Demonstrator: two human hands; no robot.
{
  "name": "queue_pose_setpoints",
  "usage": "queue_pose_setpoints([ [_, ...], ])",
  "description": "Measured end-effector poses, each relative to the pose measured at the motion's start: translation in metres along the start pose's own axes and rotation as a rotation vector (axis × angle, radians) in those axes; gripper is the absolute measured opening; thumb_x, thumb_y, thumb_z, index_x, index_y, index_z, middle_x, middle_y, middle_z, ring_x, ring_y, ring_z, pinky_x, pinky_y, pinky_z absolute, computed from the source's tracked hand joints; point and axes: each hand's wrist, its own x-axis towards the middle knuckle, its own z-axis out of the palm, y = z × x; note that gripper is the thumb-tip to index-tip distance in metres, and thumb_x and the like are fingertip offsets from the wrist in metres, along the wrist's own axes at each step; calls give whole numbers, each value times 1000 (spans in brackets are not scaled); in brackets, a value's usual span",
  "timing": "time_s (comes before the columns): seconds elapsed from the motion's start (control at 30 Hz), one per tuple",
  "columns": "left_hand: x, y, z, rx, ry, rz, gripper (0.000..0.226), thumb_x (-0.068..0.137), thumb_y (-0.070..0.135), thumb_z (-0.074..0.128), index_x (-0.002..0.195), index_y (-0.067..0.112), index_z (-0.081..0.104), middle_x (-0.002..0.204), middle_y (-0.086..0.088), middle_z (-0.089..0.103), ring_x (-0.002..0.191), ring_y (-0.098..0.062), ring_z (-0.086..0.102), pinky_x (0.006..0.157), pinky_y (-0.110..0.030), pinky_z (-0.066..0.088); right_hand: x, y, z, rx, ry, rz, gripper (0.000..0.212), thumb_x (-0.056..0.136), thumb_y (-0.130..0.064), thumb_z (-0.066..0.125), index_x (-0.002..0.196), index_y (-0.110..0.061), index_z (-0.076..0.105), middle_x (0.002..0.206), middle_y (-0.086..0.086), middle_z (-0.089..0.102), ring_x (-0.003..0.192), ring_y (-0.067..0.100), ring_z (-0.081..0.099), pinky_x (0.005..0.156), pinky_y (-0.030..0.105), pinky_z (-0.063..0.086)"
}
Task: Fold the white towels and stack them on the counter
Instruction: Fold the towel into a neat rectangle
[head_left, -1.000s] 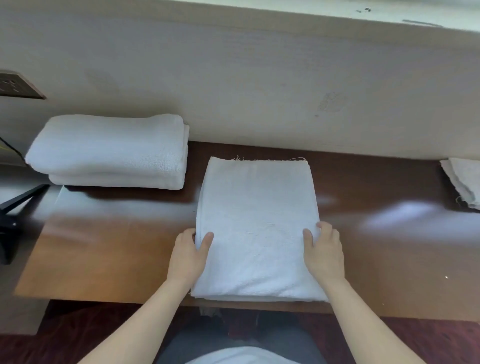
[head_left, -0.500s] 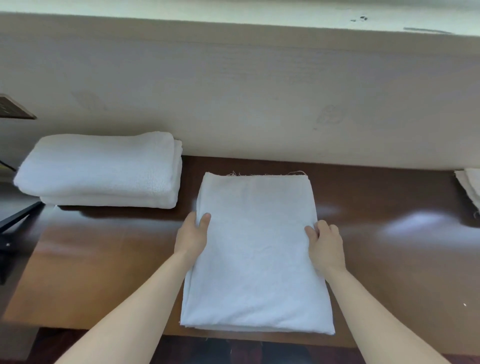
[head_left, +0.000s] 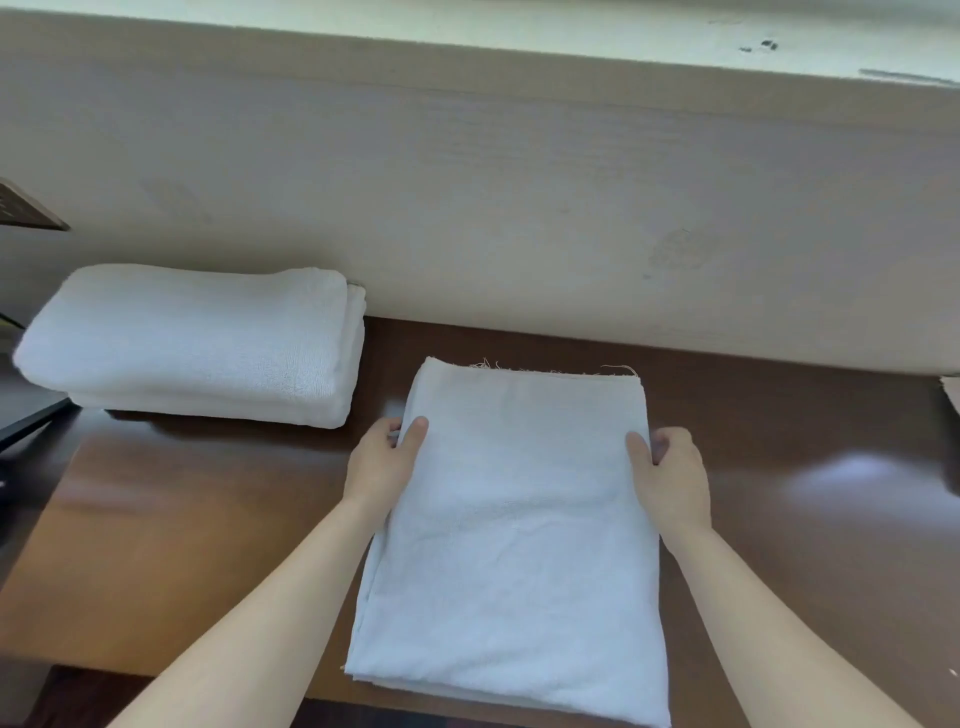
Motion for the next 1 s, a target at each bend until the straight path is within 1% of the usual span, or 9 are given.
queue_pose_setpoints([
  [0.1, 12, 17, 6, -26, 30, -3, 36, 95, 51, 59, 115, 21, 54, 109, 5, 58, 98, -15, 56, 81, -27, 40, 20, -10, 4, -59, 26, -48, 31, 96, -39, 58, 109, -11, 52, 105, 3, 53, 93, 23, 52, 77, 33, 38],
  [0.27, 30, 24, 16, -93, 25, -34, 36, 92, 47, 64, 108, 15, 62, 106, 0, 68, 93, -19, 65, 84, -37, 54, 31, -13, 10, -47, 53, -36, 21, 98, -29, 57, 91, -9, 56, 94, 6, 53, 91, 26, 48, 76, 33, 33],
  [0.43, 28, 22, 24, -309, -39, -107, 29, 91, 41, 69, 100, 13, 68, 100, -4, 73, 89, -23, 70, 81, -40, 57, 35, -7, 5, 183, 57, 106, 25, 99, -26, 51, 85, -6, 58, 72, 0, 52, 68, 21, 43, 58, 34, 34],
  [0.57, 32, 13, 27, -179, 37, -91, 30, 86, 47, 72, 99, 20, 69, 101, 1, 73, 89, -20, 70, 82, -41, 58, 40, -5, 0, 281, 31, 210, 25, 96, -28, 55, 86, -6, 61, 75, 0, 53, 67, 18, 42, 57, 31, 34],
  [0.7, 13, 13, 13, 10, 85, -30, 41, 88, 65, 56, 90, 24, 61, 88, 6, 64, 76, -14, 60, 64, -31, 45, 36, -8, -5, 215, 4, 189, 25, 94, -39, 58, 91, -15, 62, 83, -8, 59, 80, 18, 53, 65, 32, 38],
  [0.77, -4, 6, 0, 137, 21, 16, 51, 91, 68, 49, 72, 20, 51, 71, 7, 55, 66, -14, 53, 60, -32, 37, 25, -9, -8, 173, -42, 156, 23, 95, -42, 57, 106, -22, 57, 91, -15, 57, 90, 16, 54, 74, 31, 37],
  [0.87, -27, -17, -20, 287, -111, 40, 63, 88, 75, 40, 66, 16, 33, 60, 6, 37, 55, -13, 37, 56, -33, 24, 0, 2, -8, 80, -70, 67, 41, 93, -42, 62, 125, -20, 49, 106, -5, 58, 93, 17, 58, 77, 34, 43],
  [0.93, -39, -31, -34, 293, -221, 1, 71, 82, 83, 33, 67, 14, 39, 61, 7, 43, 56, -13, 42, 59, -32, 29, -24, 16, -5, 20, -50, 54, 45, 90, -43, 65, 125, -20, 47, 114, 1, 56, 96, 21, 59, 80, 39, 49],
  [1.0, -50, -42, -45, 239, -373, -83, 72, 85, 83, 31, 78, 19, 65, 74, 12, 69, 68, -11, 64, 65, -30, 48, -54, 30, -3, -6, -11, 66, 44, 89, -42, 66, 120, -19, 45, 114, 4, 54, 97, 25, 58, 82, 43, 51],
])
